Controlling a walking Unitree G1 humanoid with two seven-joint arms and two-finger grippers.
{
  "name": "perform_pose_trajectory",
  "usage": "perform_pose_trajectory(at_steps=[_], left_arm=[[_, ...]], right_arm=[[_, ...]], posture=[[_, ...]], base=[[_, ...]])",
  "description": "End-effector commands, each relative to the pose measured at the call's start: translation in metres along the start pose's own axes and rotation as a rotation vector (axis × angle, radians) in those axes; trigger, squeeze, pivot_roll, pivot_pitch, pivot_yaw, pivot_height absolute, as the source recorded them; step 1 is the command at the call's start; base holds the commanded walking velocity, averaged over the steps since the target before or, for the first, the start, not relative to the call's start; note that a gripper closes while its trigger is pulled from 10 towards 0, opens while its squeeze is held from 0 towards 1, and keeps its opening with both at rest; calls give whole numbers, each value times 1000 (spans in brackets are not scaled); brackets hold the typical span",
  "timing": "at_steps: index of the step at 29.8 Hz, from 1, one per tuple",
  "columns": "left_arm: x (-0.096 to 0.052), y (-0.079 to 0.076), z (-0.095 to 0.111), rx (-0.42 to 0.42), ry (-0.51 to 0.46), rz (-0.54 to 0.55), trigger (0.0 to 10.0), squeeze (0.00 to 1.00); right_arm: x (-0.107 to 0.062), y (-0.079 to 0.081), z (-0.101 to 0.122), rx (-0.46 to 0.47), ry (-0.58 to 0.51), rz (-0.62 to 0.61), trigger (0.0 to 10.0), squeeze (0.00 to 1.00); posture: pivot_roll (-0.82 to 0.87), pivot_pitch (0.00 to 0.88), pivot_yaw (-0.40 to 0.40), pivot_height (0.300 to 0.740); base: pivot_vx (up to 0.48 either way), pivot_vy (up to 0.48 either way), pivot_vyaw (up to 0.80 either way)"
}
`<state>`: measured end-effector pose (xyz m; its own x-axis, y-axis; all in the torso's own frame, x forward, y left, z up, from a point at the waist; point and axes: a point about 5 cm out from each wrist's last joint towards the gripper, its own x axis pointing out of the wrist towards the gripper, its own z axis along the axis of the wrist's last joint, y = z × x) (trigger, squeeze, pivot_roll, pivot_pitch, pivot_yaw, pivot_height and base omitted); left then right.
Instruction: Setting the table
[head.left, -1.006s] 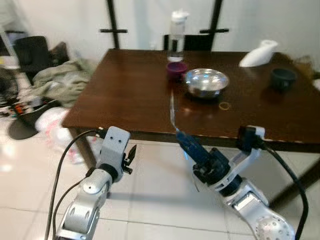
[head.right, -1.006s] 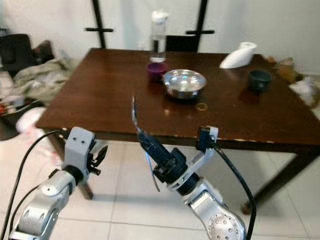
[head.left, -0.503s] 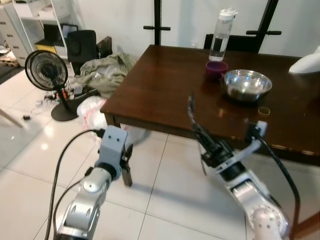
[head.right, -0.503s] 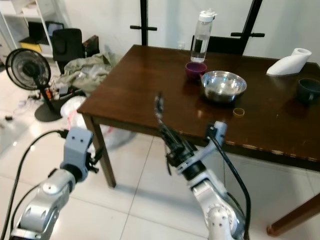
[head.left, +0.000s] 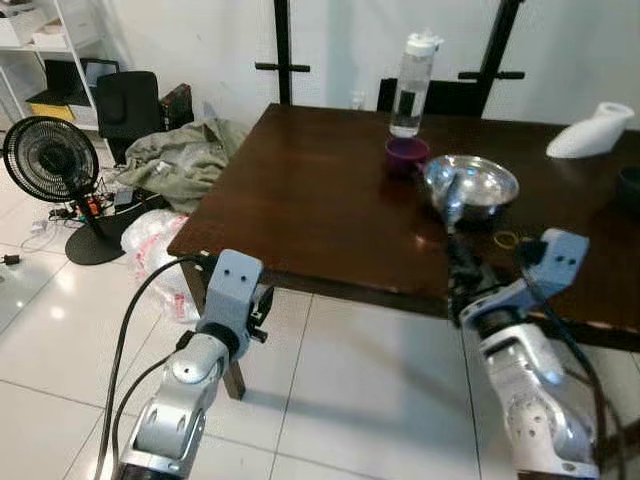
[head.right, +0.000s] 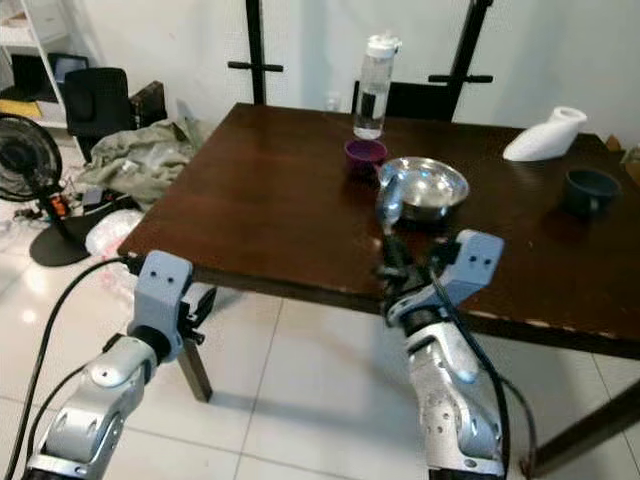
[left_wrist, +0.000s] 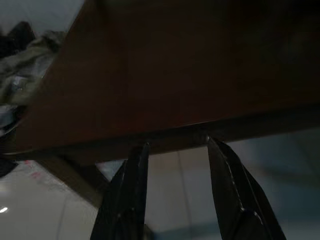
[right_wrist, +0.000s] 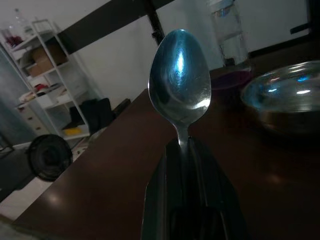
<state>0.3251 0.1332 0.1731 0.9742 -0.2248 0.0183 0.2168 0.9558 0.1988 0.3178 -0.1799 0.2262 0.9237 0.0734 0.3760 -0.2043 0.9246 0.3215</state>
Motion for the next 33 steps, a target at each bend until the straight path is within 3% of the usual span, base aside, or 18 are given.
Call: perform_pose_trajectory(at_steps=[1, 5, 8, 9, 13, 19, 22, 28, 33], left_arm=[[-1, -2, -5, 6, 13, -10, 10000, 0], [-1, -4, -4, 11, 2, -24, 10000, 0], [-1, -5, -1, 0, -14, -40, 10000, 0], [-1, -5, -1, 0, -14, -40, 10000, 0], [-2, -6, 1, 1, -33, -65, 10000, 0], [-3, -8, 5, -7, -48, -120, 10000, 0], [-3, -7, 8, -24, -70, -162, 10000, 0], [1, -3, 17, -39, -97, -185, 10000, 0], [5, 1, 23, -34, -112, -181, 10000, 0]], right_arm=[[-5, -7, -5, -21, 17, -26, 10000, 0], [-7, -11, -7, -60, 32, -27, 10000, 0], [-11, -16, -13, -207, 72, -25, 10000, 0], [-11, -16, -13, -207, 72, -25, 10000, 0], [-15, -34, -14, -353, 107, -102, 10000, 0], [-26, -53, -11, -391, 140, -146, 10000, 0], [-34, -60, -17, -449, 222, -146, 10000, 0], [-41, -62, -30, -437, 311, -181, 10000, 0], [-38, -55, -39, -333, 315, -217, 10000, 0]], posture=[[53, 103, 98, 740], [52, 103, 99, 740], [54, 104, 100, 740], [54, 104, 100, 740], [54, 105, 100, 740], [54, 111, 98, 740], [50, 116, 99, 740], [46, 120, 98, 740], [56, 122, 98, 740]], base=[[465, 0, 0], [467, 0, 0], [470, 0, 0], [472, 0, 0], [467, 0, 0], [0, 0, 0], [0, 0, 0], [0, 0, 0], [0, 0, 0]])
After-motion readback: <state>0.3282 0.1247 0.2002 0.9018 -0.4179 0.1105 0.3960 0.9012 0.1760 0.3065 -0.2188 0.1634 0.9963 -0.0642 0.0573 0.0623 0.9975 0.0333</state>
